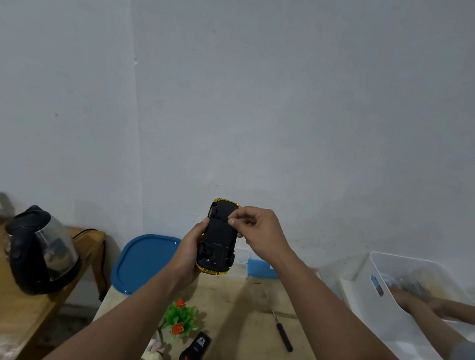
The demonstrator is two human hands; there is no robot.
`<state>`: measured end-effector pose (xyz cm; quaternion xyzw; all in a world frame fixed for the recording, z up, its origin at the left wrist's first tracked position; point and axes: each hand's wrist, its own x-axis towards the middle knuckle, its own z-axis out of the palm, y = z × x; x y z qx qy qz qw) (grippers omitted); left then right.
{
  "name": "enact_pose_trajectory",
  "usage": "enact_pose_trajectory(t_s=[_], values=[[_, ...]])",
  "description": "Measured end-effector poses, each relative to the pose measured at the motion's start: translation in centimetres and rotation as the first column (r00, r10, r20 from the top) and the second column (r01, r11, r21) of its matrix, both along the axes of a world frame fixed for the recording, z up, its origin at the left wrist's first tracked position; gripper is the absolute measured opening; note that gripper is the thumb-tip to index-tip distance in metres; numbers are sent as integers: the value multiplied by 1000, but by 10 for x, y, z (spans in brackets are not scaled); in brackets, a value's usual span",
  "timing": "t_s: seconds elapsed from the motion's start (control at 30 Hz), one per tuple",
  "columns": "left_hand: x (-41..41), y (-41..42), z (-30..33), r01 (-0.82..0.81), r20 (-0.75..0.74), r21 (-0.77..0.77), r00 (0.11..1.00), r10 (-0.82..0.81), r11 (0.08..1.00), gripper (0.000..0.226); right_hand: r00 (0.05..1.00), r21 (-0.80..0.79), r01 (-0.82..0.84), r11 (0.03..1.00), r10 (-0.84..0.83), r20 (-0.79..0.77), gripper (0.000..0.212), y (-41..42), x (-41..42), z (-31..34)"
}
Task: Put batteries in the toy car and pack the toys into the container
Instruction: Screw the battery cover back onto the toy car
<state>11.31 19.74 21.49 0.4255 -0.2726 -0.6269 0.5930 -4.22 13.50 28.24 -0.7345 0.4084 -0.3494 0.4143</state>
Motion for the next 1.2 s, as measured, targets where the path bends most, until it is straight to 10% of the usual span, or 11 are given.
enact_pose_trajectory(t_s=[0.7, 1.2], values=[[-3, 2, -11, 44, 63, -60, 997, -40, 997, 48, 985, -108, 53, 993, -70, -159, 6, -11, -3, -33], [-25, -32, -56, 89, 167, 52, 981, -96, 995, 31, 977, 351, 206, 913, -215, -14, 21, -28, -38, -77]])
